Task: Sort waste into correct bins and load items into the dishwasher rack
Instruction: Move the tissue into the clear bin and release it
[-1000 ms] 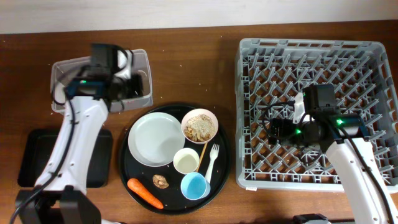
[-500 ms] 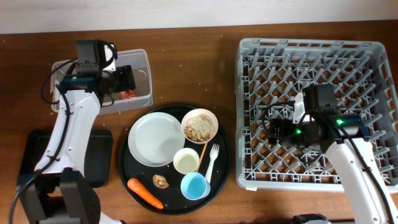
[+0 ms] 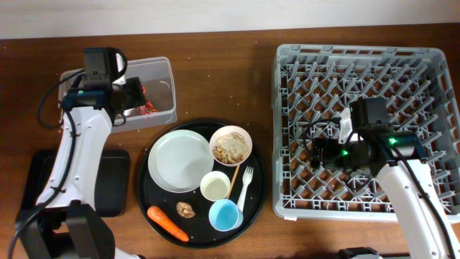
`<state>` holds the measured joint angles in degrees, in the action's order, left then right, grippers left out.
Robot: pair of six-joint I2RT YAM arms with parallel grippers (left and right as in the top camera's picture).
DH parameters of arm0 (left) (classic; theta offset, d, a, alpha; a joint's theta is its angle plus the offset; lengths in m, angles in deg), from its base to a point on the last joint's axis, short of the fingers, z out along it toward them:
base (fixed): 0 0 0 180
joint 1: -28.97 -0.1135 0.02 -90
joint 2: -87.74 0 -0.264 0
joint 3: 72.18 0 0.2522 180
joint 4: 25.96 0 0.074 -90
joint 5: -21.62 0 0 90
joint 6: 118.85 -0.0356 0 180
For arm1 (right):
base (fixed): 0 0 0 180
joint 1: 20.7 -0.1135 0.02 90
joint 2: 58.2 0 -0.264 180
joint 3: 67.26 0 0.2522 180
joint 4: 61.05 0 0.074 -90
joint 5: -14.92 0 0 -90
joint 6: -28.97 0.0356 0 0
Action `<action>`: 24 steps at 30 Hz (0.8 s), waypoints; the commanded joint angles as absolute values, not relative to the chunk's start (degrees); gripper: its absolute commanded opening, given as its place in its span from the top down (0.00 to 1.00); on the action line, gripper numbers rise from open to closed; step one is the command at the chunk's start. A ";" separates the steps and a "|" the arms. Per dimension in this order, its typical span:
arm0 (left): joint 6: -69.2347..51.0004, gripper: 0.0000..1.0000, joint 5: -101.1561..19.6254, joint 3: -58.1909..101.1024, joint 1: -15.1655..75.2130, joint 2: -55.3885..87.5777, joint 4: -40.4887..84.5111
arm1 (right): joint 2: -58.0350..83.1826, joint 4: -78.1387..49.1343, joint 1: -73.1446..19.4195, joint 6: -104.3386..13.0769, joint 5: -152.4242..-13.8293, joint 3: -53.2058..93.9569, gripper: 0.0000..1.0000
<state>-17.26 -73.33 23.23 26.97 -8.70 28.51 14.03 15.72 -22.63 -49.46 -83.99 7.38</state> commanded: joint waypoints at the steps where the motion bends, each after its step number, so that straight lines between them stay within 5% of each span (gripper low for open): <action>1: -33.85 0.50 -51.63 23.27 26.38 -8.26 24.14 | 13.92 15.30 -22.90 -49.85 -83.47 8.23 0.02; 2: -29.80 0.33 -55.21 23.27 26.19 -8.33 23.22 | 13.92 15.23 -22.90 -49.85 -83.47 8.23 0.02; 4: -10.26 0.21 -77.09 23.51 26.36 -8.11 27.09 | 13.90 15.37 -22.90 -49.85 -83.47 8.21 0.02; 5: -9.00 0.25 -77.83 23.51 26.47 -8.11 27.38 | 13.92 15.52 -22.90 -49.85 -83.47 8.23 0.02; 7: -33.80 0.37 -45.44 23.38 26.12 -8.75 23.14 | 13.92 15.50 -22.87 -49.87 -83.44 8.21 0.02; 8: -35.64 0.42 -43.98 23.38 25.90 -9.03 23.11 | 13.92 15.32 -22.90 -49.85 -83.47 8.21 0.02; 9: -29.15 0.21 -54.12 23.38 25.82 -9.27 23.90 | 13.92 15.30 -22.90 -49.85 -83.47 8.23 0.02; 11: -15.05 0.02 -73.42 23.36 26.19 -9.62 27.81 | 13.92 15.34 -22.90 -49.85 -83.47 8.21 0.02; 14: -32.97 0.04 -53.44 23.31 26.47 -11.02 26.63 | 13.92 15.30 -22.90 -49.85 -83.47 8.23 0.02; 24: -30.15 0.02 -55.72 23.05 29.44 -18.19 31.03 | 13.92 15.43 -22.90 -49.85 -83.47 8.21 0.01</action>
<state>-28.91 -56.98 23.23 27.81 -15.54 29.67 14.03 15.34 -22.63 -49.46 -84.01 7.40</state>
